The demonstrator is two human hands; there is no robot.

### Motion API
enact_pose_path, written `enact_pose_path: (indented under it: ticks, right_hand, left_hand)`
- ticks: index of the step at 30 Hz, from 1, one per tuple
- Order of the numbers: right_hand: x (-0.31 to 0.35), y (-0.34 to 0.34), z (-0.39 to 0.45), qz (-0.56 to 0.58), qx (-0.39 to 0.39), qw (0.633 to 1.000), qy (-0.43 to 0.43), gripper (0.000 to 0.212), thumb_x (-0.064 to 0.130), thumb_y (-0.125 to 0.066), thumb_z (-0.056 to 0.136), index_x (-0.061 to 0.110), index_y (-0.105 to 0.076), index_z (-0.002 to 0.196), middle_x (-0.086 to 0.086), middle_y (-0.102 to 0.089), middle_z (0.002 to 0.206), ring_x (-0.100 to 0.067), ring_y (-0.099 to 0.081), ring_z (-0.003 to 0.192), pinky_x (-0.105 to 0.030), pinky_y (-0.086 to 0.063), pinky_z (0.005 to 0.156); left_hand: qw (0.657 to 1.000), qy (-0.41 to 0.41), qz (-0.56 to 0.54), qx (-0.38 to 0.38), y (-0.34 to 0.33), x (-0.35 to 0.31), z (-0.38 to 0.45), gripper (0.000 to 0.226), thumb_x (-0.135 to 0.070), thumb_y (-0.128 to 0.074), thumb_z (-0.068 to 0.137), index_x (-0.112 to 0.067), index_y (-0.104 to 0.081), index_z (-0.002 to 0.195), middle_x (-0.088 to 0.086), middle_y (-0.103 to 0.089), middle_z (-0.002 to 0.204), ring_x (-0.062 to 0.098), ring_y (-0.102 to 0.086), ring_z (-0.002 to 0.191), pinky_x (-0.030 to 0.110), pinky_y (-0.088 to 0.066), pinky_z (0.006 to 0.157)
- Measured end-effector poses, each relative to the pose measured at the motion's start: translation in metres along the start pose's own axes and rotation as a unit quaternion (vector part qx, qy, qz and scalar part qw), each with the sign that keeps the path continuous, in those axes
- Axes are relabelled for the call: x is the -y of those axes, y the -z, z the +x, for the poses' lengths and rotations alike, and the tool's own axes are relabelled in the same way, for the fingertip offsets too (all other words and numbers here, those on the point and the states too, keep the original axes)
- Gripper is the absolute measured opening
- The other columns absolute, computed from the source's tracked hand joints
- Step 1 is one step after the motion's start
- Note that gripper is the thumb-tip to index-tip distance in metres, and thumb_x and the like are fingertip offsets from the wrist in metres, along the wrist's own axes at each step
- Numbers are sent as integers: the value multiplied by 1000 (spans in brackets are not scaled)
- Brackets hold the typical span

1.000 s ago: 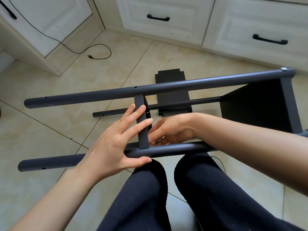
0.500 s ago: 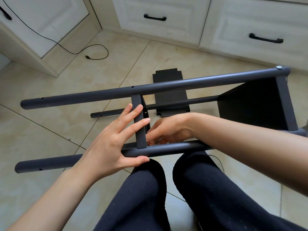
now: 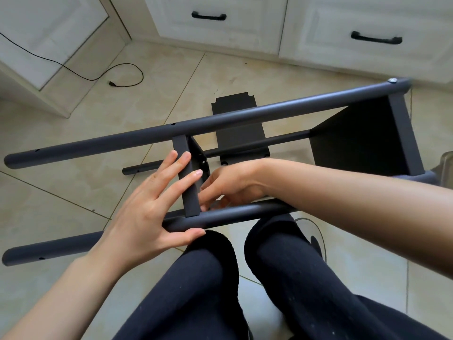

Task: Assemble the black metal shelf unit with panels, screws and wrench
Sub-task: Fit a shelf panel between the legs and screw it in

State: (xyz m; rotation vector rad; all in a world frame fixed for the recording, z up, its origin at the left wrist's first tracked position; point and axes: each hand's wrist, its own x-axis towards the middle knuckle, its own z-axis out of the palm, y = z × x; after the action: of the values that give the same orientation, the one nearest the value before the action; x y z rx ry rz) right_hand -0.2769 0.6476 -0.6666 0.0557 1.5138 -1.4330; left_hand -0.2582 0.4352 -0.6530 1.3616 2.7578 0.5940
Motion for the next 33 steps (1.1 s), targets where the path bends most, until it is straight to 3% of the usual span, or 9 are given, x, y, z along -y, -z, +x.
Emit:
enact_pose_path:
  ticks: [5, 12, 15, 18, 20, 23, 27, 33]
  right_hand:
    - [1, 8, -5, 17, 17, 1000, -18, 11, 14, -60, 95, 12, -64, 86, 0, -63, 80, -5, -57, 59, -16, -48, 62]
    - [-6, 2, 5, 2, 21, 999, -40, 17, 21, -59, 96, 12, -65, 82, -1, -64, 81, -12, -57, 72, -24, -45, 73]
    - [-7, 5, 3, 14, 25, 999, -31, 16, 21, -60, 96, 13, -65, 83, 2, -64, 75, -7, -57, 60, -20, -46, 64]
    - [-4, 10, -1, 3, 33, 998, -49, 16, 23, -62, 95, 15, -66, 81, 3, -64, 77, -7, -56, 60, -17, -47, 58]
    - [-2, 11, -2, -16, 32, 997, -62, 19, 26, -62, 95, 17, -66, 78, 5, -64, 73, -5, -53, 56, -14, -45, 50]
    - [-1, 10, -1, -21, 24, 998, -63, 20, 28, -61, 95, 18, -66, 79, 7, -63, 70, -4, -53, 54, -17, -44, 54]
    - [-2, 6, 0, -15, 16, 999, -43, 19, 26, -59, 96, 17, -64, 80, 5, -61, 73, -7, -50, 59, -20, -40, 62]
    - [-1, 7, -3, -35, 21, 998, -57, 21, 28, -60, 95, 18, -65, 78, 8, -63, 69, -6, -49, 57, -18, -41, 55]
  left_hand:
    - [1000, -2, 11, 16, -1, 1, -1, 90, -63, -63, 81, -20, -35, 155, -3, -19, 168, 25, -14, 156, 52, -34, 113]
    - [999, -6, 15, 28, -2, 1, -6, 90, -64, -61, 83, -25, -28, 157, -5, -19, 168, 26, -13, 156, 40, -23, 122]
    - [1000, -3, 2, 29, -2, 0, -5, 89, -63, -62, 83, -23, -30, 157, -5, -20, 168, 26, -14, 156, 34, -20, 124]
    - [1000, 3, 2, 27, -1, -1, -3, 89, -61, -64, 82, -22, -32, 155, -5, -21, 168, 25, -15, 156, 42, -29, 120]
    - [1000, 4, 3, 28, -1, -1, -2, 89, -60, -65, 81, -22, -33, 155, -4, -21, 168, 26, -15, 156, 39, -29, 120]
    - [999, 6, 0, 35, 0, -1, -1, 88, -60, -64, 82, -22, -33, 155, -4, -21, 168, 26, -14, 156, 30, -20, 123]
    - [999, 8, -1, 39, 1, -1, -2, 86, -67, -59, 86, -23, -33, 155, -4, -21, 168, 26, -14, 156, 29, -18, 124]
    - [999, 10, 2, 43, 1, -3, -2, 85, -67, -57, 87, -24, -32, 155, -4, -21, 168, 26, -14, 156, 30, -17, 124]
